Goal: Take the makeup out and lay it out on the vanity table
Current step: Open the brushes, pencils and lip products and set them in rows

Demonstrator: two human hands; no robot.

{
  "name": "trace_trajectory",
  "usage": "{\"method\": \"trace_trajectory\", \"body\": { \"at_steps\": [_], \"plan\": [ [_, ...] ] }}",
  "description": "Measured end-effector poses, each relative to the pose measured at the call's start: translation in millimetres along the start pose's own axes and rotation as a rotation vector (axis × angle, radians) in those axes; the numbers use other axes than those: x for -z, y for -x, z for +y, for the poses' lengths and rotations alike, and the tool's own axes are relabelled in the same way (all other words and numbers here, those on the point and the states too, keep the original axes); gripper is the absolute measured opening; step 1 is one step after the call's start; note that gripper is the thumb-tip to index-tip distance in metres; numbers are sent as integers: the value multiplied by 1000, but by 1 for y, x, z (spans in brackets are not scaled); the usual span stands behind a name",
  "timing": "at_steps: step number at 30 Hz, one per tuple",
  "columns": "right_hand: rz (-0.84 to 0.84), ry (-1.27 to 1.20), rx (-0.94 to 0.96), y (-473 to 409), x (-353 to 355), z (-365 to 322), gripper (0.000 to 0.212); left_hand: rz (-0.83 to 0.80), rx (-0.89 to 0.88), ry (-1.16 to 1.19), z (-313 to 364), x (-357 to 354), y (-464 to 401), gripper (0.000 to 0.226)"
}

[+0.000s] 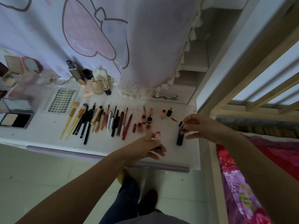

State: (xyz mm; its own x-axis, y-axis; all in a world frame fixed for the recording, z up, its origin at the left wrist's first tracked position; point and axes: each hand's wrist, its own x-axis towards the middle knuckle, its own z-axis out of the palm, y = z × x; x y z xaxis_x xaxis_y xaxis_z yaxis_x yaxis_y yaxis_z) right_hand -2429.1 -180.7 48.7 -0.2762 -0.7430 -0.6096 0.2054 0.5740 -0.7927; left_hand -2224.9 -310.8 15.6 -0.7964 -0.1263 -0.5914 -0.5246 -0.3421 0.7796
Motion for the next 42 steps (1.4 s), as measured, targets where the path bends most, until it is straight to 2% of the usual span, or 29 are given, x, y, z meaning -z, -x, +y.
{"method": "trace_trajectory", "body": {
  "at_steps": [3,6,8,13,17,21,29,33,34,36,38,40,42],
  "plan": [
    [94,-40,38,-15,-7,22,15,190,-77,-144,-7,-22,-21,21],
    [366,31,133,-35,-9,44,9,461,-221,-458,-13,-32,-45,13],
    [501,178,188,-44,-7,54,8,614,-288,-522,-19,-35,-57,10],
    [498,442,245,-60,-16,60,18,750,-298,-464,-24,-41,-77,9],
    [555,774,343,-80,-26,65,21,759,-226,-321,-26,-42,-88,11],
    [601,950,375,-94,-32,71,21,803,-191,-319,-32,-37,-99,11],
    [612,1070,365,-102,-30,76,21,787,-225,-295,-31,-38,-107,10],
    [551,1024,315,-94,-21,70,32,763,-206,-203,-31,-44,-96,34],
    [560,983,303,-90,-15,69,33,751,-190,-187,-34,-46,-90,34],
    [594,921,271,-85,2,67,29,721,-161,-279,-44,-51,-76,20],
    [520,884,100,-83,14,63,28,674,-142,-492,-50,-57,-71,10],
    [420,913,-57,-82,13,61,35,621,-136,-673,-47,-62,-79,15],
    [416,949,-83,-82,2,61,37,549,-124,-852,-39,-67,-93,27]
  ]
}}
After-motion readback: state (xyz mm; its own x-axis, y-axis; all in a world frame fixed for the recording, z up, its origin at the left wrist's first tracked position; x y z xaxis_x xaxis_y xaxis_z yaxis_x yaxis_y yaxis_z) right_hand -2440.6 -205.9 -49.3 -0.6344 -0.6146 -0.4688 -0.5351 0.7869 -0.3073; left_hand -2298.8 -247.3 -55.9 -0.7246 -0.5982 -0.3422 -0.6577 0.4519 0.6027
